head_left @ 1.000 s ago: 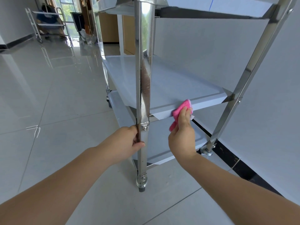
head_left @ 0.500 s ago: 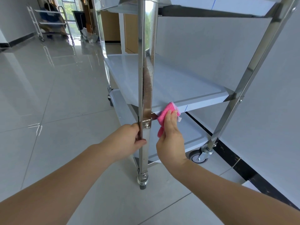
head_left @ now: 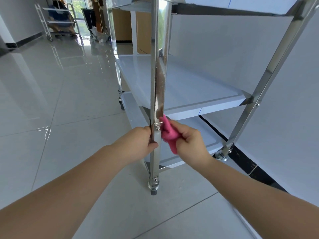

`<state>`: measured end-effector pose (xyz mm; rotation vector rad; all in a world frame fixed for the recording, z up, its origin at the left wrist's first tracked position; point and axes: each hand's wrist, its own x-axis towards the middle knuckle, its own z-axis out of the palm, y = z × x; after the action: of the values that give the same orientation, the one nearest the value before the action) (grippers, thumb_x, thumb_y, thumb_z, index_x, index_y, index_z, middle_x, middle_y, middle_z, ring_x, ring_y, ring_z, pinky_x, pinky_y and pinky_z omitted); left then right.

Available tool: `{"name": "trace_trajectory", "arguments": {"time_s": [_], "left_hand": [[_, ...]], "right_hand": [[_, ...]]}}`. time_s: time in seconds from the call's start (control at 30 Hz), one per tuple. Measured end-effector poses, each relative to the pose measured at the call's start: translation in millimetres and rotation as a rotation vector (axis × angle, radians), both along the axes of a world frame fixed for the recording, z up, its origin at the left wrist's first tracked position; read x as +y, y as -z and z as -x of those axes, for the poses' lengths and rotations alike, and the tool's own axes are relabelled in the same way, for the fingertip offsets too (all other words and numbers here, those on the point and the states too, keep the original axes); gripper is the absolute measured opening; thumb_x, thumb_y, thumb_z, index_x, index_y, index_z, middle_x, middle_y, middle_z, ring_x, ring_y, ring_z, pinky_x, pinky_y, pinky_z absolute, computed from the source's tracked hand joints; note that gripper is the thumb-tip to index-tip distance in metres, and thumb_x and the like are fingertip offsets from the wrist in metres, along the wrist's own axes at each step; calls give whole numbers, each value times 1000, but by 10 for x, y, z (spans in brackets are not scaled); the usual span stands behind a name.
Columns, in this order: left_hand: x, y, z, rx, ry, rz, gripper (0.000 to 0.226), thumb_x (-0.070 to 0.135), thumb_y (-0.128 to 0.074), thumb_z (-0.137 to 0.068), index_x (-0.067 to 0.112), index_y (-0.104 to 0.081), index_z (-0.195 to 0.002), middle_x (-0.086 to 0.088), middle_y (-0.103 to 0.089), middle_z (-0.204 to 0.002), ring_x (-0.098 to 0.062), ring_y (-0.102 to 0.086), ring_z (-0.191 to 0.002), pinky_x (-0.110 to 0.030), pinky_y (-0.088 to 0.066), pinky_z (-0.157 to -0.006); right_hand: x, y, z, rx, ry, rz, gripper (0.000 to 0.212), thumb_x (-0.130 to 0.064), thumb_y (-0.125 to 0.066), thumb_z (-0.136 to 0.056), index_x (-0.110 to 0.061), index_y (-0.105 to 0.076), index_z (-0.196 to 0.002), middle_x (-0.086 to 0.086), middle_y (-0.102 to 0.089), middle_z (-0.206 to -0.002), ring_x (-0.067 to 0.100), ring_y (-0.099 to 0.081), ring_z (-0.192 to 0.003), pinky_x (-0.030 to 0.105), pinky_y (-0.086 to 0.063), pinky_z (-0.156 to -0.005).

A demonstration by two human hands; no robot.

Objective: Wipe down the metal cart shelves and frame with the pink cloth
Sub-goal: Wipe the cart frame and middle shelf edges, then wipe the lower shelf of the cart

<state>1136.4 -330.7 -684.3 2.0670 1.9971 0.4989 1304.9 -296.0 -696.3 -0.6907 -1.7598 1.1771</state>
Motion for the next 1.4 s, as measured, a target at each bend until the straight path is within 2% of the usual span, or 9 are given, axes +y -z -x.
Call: {"name": "trace_trajectory", "arguments": {"time_s": [0.17,0.3,0.5,0.73,0.93,1.03,1.13,1.3,1.4], "left_hand": [[-101,-179,-124,360,-17,20,46,40,-48,-93,20,-34,-54,1,-38,-58,-24,-45,-66,-28,-34,-59],[-159,-273,-327,311,107,33,42,38,-48,-93,17,-41,-57,-2,-46,-60,-23,-47,-63,-29,-38,-58],[26,-243,-780,39,93,-127,27,37,-54,-90,14,-56,-104,-5,-66,-94,-23,-60,-81,-34,-49,-76],[505,-606,-1509,-832,190,-10,41,25,-63,-76,21,-42,-111,2,-65,-110,-13,-67,-97,-44,-52,-91],[630,-1980,-2013,-801,248,-66,88,19,-80,-70,28,-24,-137,18,-47,-126,2,-50,-113,-8,-37,-94],[579,-2867,-2238,-611,312,-191,63,40,-69,-69,27,-41,-124,7,-40,-132,-4,-41,-123,-3,-28,-96],[540,-3858,-2439,-520,381,-198,33,47,-58,-70,38,-52,-101,18,-34,-133,12,-31,-123,3,-23,-92],[438,-5502,-2666,-524,457,-249,24,39,-67,-73,33,-60,-95,19,-45,-120,6,-45,-113,-12,-39,-91],[353,-6118,-2745,-520,503,-210,30,46,-72,-69,31,-67,-95,16,-48,-116,-3,-50,-111,-19,-42,-90]], "right_hand": [[-34,-150,-147,119,-52,144,70,12,-28,-57,-18,-69,-104,25,-63,-87,43,-59,-75,66,-51,-73],[30,-174,-318,106,19,227,73,30,-18,-68,-3,-59,-118,2,-70,-77,24,-70,-71,42,-60,-58],[231,-400,-713,185,109,259,58,25,-26,-67,-1,-57,-109,-7,-58,-52,10,-56,-48,21,-49,-46],[561,-1081,-1288,391,242,388,49,7,-37,-52,-11,-54,-95,2,-55,-65,19,-50,-60,29,-43,-58],[425,-2405,-1903,434,403,609,31,19,-32,-83,-9,-43,-89,14,-52,-80,28,-63,-59,39,-53,-41],[278,-3259,-2140,524,436,656,29,17,-31,-90,-10,-41,-88,17,-55,-80,33,-63,-53,43,-53,-37],[162,-4154,-2305,535,535,639,22,11,-36,-95,-8,-46,-90,16,-58,-74,32,-59,-49,36,-52,-39],[38,-5685,-2463,587,609,593,17,2,-46,-97,-11,-51,-86,14,-61,-79,30,-62,-59,39,-54,-53],[-17,-6297,-2497,581,620,548,16,-6,-55,-94,-13,-56,-80,21,-60,-83,38,-61,-77,59,-52,-74]]}}
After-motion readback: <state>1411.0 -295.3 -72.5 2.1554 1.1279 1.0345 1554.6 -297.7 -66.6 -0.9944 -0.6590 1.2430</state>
